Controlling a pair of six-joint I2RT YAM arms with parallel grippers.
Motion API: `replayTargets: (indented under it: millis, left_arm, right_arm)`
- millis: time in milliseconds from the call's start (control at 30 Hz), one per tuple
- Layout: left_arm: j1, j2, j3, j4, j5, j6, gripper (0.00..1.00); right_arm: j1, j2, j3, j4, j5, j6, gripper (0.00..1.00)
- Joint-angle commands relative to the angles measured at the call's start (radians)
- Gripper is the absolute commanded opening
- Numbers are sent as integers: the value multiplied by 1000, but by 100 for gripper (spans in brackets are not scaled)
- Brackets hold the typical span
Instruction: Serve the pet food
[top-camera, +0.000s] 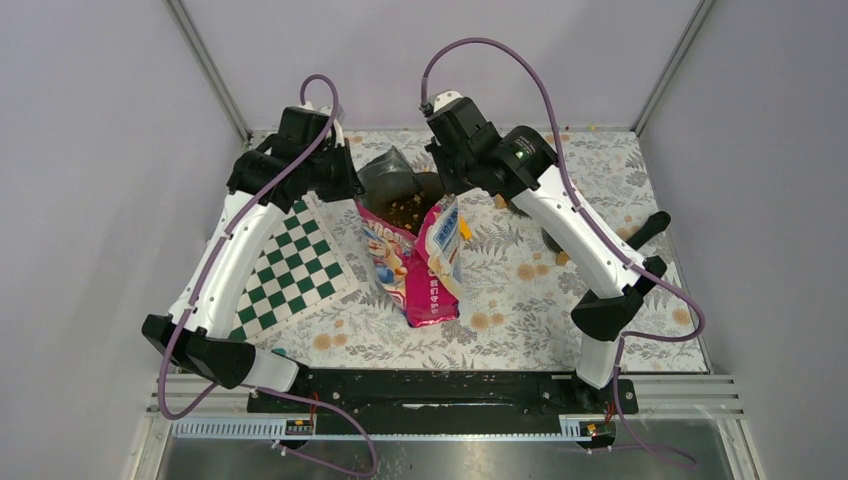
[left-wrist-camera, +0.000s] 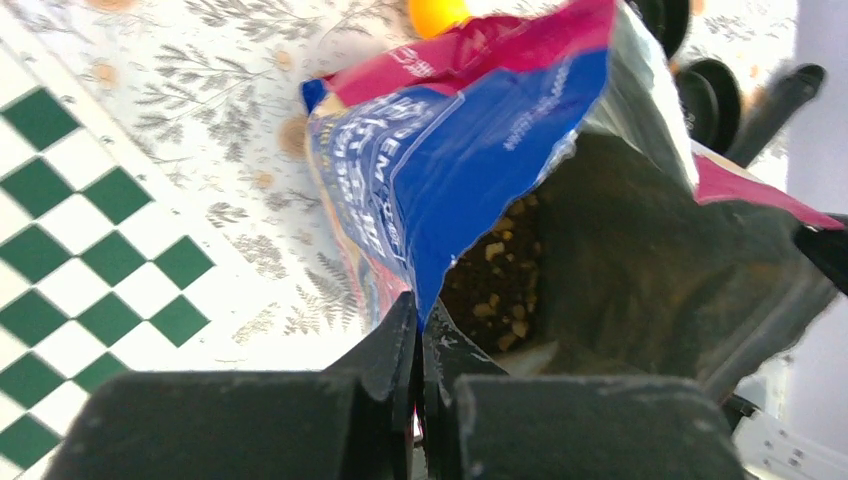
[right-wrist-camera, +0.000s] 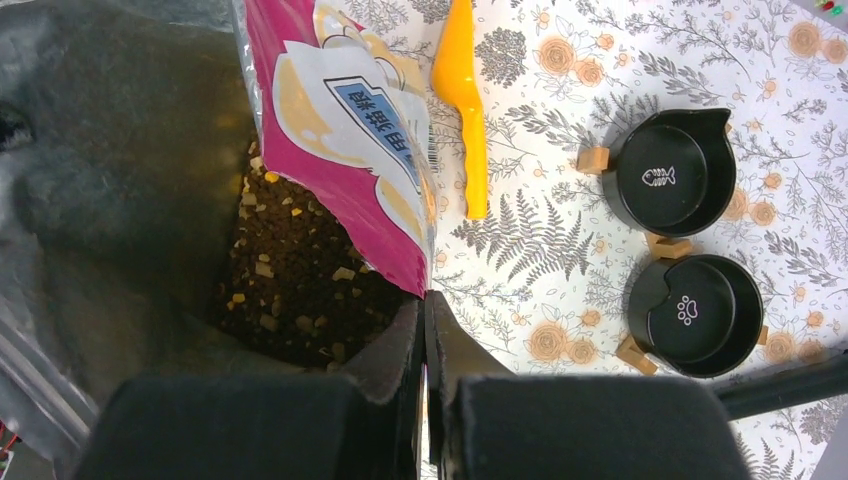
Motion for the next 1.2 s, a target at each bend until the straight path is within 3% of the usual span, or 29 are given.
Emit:
replayTargets:
  millis: [0,433,700,733,767,833,900,1000,1167]
  left_arm:
    - [32,-20,176,129,-162,74,0]
    - [52,-21,269,107,-258,103,0]
    - [67,-84,95,126,-243,29,0]
    - [73,-96,66,136,-239,21,0]
    - [80,-104,48,141,-232,14,8]
    - [95,-116,36,147,-223,5,38]
    - [103,-130,38,161,-224,12,56]
    - [113,-153,46,198,-219,27,67]
    - [132,-193,50,264,-192,42,80]
  right_arm:
    - [-12,-38,154,115,30,-36,0]
    - [-12,-63,186,266,-62,-4,0]
    - [-13,-39,109,269,-86,19,0]
    - [-12,-35,92,265,-92,19,11]
    - [-13,-33,75,260,-94,22,25]
    - [-13,-37,55,247,-76,29,51]
    - [-22,-51,43,244,-68,37,67]
    - [-53,-80,36,243,-74,53,77]
    - [-162,-146,-88,251,-135,123,80]
